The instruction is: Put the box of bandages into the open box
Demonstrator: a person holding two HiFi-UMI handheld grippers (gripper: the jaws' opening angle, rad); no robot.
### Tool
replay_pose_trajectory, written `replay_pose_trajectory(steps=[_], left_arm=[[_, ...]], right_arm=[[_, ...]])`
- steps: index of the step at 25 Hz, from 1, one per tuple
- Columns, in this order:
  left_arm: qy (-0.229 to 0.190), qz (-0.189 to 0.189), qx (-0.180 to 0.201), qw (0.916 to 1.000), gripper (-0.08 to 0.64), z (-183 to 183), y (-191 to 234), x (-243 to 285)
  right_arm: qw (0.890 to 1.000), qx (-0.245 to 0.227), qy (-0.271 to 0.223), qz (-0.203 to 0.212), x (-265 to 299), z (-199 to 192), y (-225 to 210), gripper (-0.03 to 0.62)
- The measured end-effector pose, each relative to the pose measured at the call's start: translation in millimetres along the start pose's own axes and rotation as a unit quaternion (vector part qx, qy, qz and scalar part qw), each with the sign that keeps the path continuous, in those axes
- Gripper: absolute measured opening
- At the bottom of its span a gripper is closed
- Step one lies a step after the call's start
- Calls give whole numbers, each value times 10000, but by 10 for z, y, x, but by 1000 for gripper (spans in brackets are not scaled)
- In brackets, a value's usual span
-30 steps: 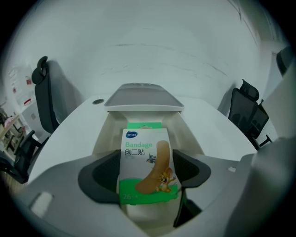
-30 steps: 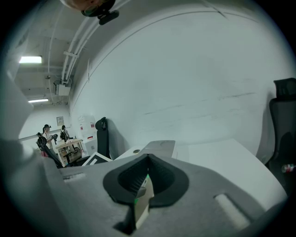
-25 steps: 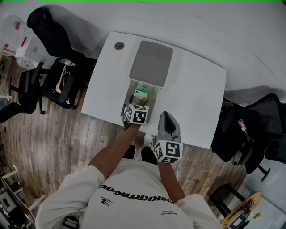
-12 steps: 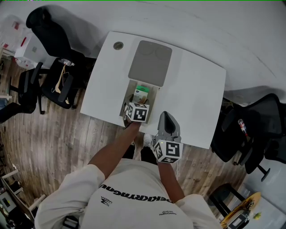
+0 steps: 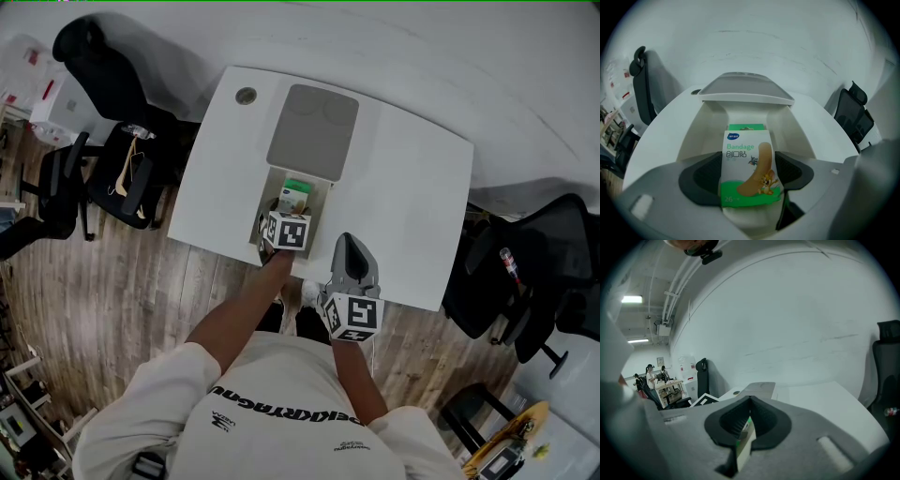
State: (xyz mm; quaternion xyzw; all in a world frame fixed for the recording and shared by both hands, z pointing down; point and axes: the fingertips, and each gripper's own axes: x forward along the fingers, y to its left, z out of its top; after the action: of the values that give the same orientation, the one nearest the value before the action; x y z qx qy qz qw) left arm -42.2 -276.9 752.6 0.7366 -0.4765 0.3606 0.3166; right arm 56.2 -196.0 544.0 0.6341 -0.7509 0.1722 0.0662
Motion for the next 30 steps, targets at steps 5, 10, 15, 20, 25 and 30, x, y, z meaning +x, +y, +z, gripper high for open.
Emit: replay_pose_trajectory(steps=[5, 10, 15, 20, 25, 30], left_arm=[[83, 14, -30, 10000, 364, -17, -11, 25], [164, 52, -27, 9998, 364, -38, -8, 56], [285, -33, 57, 9996, 356, -58, -52, 64], [295, -50, 82, 9995, 360, -56, -26, 60], [322, -77, 106, 9994, 365, -69, -35, 67], [273, -198, 128, 9993, 372, -73, -67, 52]], right_arm=[[10000, 23, 3, -38, -30, -16, -64, -3], [10000, 60, 10, -61, -35, -30, -102, -3], [10000, 62, 9, -38, -27, -23, -97, -3], [9999, 94, -14, -78, -28, -17, -114, -3], [9999, 102, 27, -117, -64, -55, -152, -3], [9999, 65, 15, -118, -119, -59, -140, -3]])
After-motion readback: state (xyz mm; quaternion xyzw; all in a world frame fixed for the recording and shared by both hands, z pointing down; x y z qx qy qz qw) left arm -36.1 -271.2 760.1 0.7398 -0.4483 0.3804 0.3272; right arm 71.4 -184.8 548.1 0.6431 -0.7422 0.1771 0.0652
